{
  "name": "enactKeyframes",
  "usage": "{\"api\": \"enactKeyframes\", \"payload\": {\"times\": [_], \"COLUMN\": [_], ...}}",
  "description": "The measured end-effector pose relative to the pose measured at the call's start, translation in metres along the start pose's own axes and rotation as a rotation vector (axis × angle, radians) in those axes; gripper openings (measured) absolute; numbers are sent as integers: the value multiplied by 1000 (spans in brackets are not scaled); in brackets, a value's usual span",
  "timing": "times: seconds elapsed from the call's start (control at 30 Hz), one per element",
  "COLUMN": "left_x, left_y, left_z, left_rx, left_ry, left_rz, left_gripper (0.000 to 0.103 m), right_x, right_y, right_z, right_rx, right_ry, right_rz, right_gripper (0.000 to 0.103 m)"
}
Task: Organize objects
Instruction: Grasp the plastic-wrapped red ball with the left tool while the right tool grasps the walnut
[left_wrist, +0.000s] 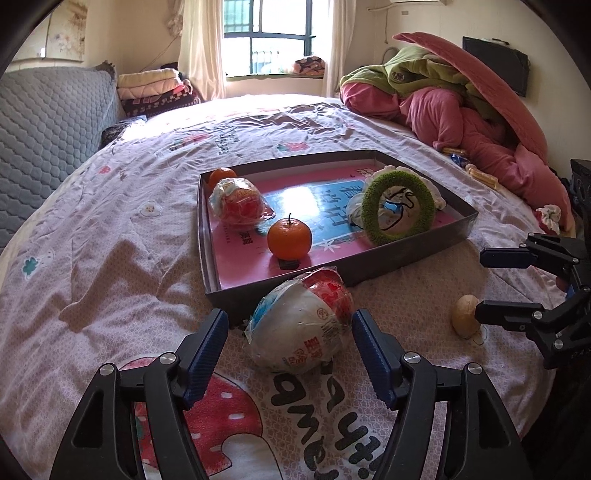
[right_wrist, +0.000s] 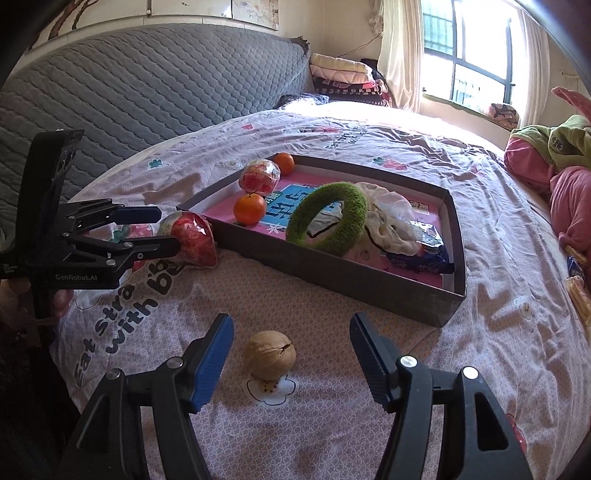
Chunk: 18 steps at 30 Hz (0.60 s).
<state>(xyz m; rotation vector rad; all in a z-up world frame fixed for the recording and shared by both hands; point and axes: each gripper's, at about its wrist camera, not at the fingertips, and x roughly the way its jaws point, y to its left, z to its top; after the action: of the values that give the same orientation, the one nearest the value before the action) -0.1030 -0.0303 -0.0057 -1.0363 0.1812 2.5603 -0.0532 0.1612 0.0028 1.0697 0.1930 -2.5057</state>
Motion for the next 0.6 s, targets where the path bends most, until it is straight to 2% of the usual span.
{"api": "enactKeyframes", "payload": {"times": [0.1, 0.2, 0.27, 0.43, 0.6], "left_x": [7, 20, 28, 36, 37], "left_y": [-3, -7, -8, -4, -3], "left_z": [2, 1, -1, 0, 1], "left_rx": [-7, 11, 20, -23, -40], "left_ry": [12, 42, 56, 74, 81], "left_rz": [-11, 44, 43, 17, 14], "left_gripper": [73, 73, 72, 62, 59], "right_x": [4, 12, 17, 21, 27], "right_y": [2, 4, 7, 13, 19], "right_z": [-1, -4, -6, -9, -10], "right_rx": [-10, -27, -40, -76, -89], "right_ry": [14, 39, 57, 60, 74], "right_rz": [7, 16, 3, -12, -15], "right_gripper": [65, 65, 65, 65, 51]}}
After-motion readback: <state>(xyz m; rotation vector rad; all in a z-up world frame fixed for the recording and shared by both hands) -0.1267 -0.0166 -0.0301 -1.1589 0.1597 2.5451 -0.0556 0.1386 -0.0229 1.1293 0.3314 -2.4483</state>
